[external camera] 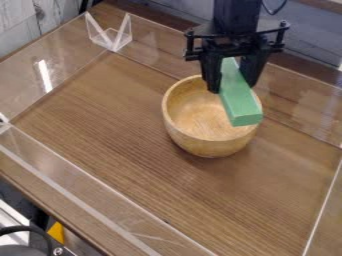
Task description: Put the green block in the brown bowl
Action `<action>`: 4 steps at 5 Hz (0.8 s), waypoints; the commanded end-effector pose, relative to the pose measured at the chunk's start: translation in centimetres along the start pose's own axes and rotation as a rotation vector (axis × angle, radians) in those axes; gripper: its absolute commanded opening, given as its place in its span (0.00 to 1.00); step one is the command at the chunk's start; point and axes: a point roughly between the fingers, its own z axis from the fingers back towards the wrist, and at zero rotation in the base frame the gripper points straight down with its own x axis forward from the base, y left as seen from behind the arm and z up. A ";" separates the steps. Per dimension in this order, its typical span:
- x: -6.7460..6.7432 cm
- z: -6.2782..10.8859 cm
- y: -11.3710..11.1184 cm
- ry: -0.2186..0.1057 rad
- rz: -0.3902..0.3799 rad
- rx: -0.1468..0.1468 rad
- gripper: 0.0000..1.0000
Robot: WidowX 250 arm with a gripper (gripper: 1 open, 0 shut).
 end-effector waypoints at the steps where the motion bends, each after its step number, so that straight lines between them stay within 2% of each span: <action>1: 0.3 1.7 -0.5 -0.038 -0.020 -0.030 0.00; 4: -0.5 2.2 -0.3 -0.044 -0.131 0.014 0.00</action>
